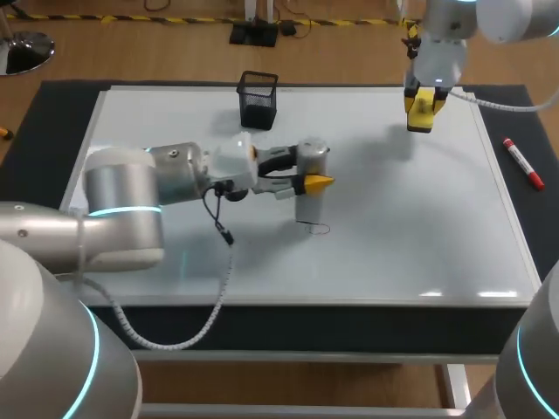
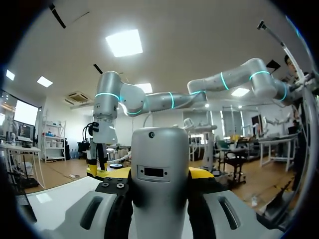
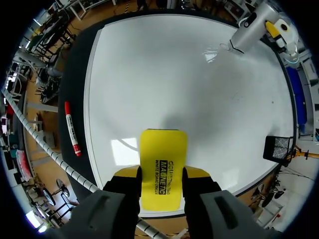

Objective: Pick up the inspection probe, press it on each red-marked spot on the whiteboard one by one, put down the probe, pick up the eraser, and wipe off all the red marks.

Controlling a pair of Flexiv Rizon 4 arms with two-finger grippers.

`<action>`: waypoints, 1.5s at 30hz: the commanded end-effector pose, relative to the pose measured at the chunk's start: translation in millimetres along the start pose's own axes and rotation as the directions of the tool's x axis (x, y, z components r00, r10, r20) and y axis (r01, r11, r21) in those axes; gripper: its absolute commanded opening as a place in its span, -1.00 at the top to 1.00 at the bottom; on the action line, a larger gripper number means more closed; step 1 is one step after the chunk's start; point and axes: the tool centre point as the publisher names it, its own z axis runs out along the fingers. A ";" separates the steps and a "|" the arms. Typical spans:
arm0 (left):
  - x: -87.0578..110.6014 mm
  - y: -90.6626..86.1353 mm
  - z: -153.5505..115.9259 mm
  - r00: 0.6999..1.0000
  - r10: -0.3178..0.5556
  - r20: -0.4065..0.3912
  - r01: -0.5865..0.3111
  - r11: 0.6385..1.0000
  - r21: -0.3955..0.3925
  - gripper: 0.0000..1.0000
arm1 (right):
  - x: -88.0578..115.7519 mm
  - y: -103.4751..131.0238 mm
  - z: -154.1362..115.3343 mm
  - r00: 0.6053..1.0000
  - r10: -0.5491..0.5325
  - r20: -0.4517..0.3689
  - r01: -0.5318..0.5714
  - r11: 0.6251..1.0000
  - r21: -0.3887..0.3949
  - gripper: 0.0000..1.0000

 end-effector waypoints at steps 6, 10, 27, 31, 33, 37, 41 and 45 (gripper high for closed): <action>-0.1 10.5 24.3 1.000 0.004 -0.025 -0.003 1.000 0.029 1.00 | 0.9 -0.6 -1.4 1.000 -0.003 -0.002 0.003 1.000 -0.001 1.00; 1.7 14.7 23.9 1.000 0.001 -0.024 0.000 1.000 0.022 1.00 | 0.9 -0.6 -1.4 1.000 -0.003 -0.002 0.003 1.000 -0.001 1.00; 7.1 22.7 16.3 1.000 -0.026 0.010 0.026 1.000 0.005 1.00 | 0.9 -0.6 -1.4 1.000 -0.003 -0.002 0.003 1.000 -0.001 1.00; 8.2 26.3 13.1 0.999 -0.032 0.014 0.032 0.999 0.004 1.00 | 0.9 -0.6 -1.4 1.000 -0.003 -0.002 0.003 1.000 -0.001 1.00; 9.4 27.4 11.6 0.999 -0.035 0.014 0.035 0.999 -0.004 1.00 | 0.9 -0.6 -1.4 1.000 -0.003 -0.002 0.003 1.000 -0.001 1.00; 11.8 29.9 9.7 0.999 -0.036 -0.002 0.035 0.998 -0.050 1.00 | 0.9 -0.6 -1.4 1.000 -0.003 -0.002 0.003 1.000 -0.001 1.00; 15.1 32.2 10.2 0.999 -0.037 -0.008 0.036 0.996 -0.080 1.00 | 0.9 -0.6 -1.4 1.000 -0.003 -0.002 0.003 1.000 -0.001 1.00; 17.6 34.1 6.8 0.999 -0.042 -0.003 0.042 0.995 -0.089 1.00 | 0.9 -0.6 -1.4 1.000 -0.003 -0.002 0.003 1.000 -0.001 1.00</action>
